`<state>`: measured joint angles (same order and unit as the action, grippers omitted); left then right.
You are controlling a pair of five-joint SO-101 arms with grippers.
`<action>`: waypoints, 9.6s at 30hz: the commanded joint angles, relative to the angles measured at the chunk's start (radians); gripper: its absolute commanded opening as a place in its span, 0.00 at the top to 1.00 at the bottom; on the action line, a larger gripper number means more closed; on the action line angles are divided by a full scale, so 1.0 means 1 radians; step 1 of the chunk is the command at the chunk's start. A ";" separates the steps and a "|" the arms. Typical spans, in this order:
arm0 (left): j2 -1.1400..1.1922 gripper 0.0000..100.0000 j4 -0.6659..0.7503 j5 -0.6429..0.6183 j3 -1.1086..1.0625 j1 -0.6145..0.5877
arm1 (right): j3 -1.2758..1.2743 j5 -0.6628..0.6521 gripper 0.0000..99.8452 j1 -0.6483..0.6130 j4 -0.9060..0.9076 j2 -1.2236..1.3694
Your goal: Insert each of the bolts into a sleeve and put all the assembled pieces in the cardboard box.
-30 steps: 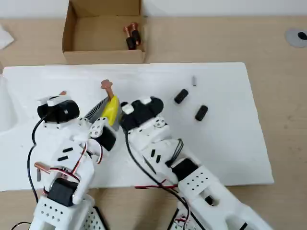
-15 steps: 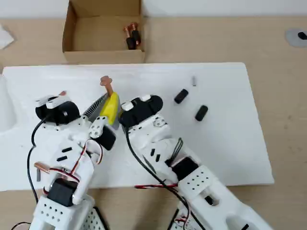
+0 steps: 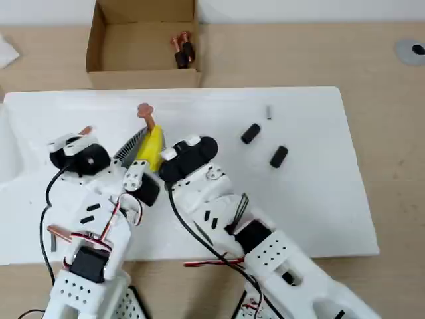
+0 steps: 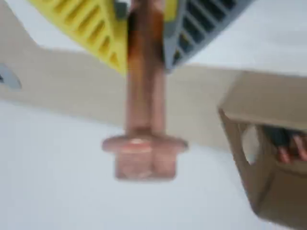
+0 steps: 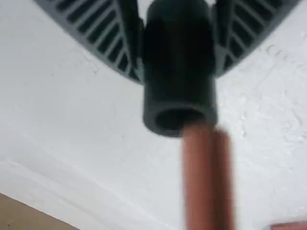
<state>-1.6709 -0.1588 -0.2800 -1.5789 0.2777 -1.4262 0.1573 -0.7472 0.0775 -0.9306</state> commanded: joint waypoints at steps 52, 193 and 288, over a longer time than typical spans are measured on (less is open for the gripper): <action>-0.016 1.00 0.041 0.005 -0.112 -0.083 | 0.070 0.011 0.99 -0.051 -0.003 -0.028; 1.796 0.81 -0.945 -0.674 1.465 -0.637 | 2.164 -0.427 0.74 0.676 1.711 1.265; 2.138 1.00 -1.326 -0.189 1.995 -0.661 | 1.058 -0.709 0.75 0.314 1.659 0.647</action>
<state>0.4787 -1.4277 -0.5639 0.3130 -0.4020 -0.3690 -0.5623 -0.4235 1.7377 -0.2447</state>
